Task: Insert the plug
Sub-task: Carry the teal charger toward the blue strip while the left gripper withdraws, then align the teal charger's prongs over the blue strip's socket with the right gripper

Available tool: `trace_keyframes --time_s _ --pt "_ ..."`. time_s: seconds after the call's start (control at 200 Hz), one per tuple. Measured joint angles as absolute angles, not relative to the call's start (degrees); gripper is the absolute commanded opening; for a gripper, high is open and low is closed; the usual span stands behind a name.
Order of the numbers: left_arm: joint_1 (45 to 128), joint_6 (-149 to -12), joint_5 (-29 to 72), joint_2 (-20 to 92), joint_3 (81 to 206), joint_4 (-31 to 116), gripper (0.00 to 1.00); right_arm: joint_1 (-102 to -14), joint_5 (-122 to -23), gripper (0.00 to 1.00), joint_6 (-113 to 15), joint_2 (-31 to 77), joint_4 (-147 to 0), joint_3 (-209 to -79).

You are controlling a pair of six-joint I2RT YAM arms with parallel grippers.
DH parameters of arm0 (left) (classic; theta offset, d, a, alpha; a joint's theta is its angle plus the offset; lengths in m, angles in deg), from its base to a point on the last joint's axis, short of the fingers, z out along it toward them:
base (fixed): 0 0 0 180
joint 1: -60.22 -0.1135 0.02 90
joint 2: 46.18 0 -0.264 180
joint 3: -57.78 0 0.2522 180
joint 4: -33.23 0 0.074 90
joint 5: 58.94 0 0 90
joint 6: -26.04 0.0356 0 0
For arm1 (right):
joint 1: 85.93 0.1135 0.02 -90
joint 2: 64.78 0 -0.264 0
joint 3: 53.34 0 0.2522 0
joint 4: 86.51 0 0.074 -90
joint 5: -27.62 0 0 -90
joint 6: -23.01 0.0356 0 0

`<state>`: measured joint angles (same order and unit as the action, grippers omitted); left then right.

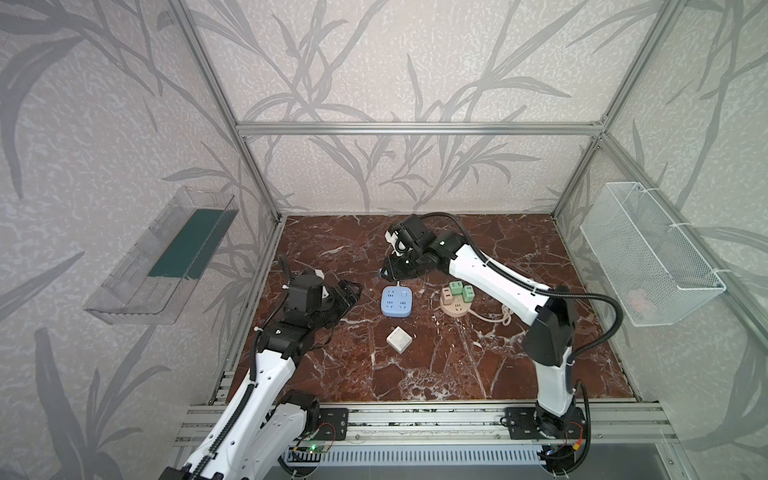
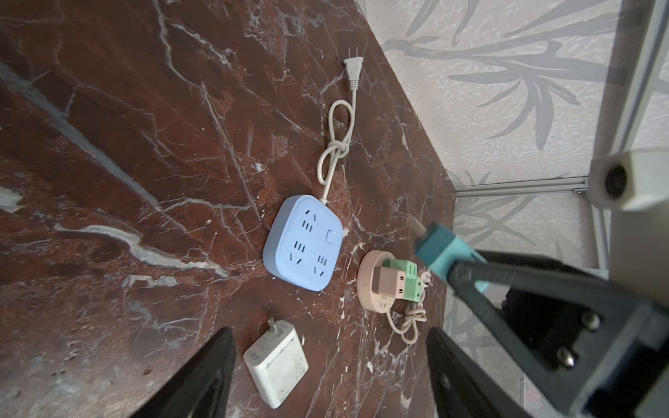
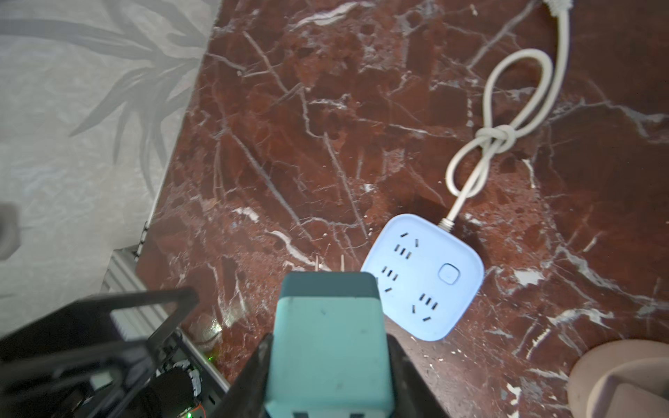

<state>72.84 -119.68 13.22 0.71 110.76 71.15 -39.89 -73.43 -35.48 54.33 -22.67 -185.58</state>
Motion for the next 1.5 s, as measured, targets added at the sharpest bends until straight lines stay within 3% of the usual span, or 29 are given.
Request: trace_keyframes --time_s 0.22,0.315,0.59,0.85,1.5 --pt "72.84 -117.91 12.91 -1.15 109.58 71.81 0.81 -41.22 -71.50 0.00 -30.08 77.48 1.07 -224.77" --pt "72.84 -117.52 12.52 -1.15 108.73 71.85 0.80 -41.05 -72.42 0.00 -29.23 83.64 7.36 -234.19" --pt "72.84 -116.93 11.77 -1.21 106.11 71.22 0.80 -40.76 -73.60 0.00 -28.01 81.21 9.18 -218.56" --pt "72.84 -117.04 11.42 -1.89 103.81 70.24 0.80 -40.72 -73.65 0.00 -27.94 82.20 10.67 -227.44" --pt "72.84 -116.01 11.20 0.25 103.62 67.74 0.79 -40.72 -73.82 0.00 -25.36 83.20 9.24 -225.21"
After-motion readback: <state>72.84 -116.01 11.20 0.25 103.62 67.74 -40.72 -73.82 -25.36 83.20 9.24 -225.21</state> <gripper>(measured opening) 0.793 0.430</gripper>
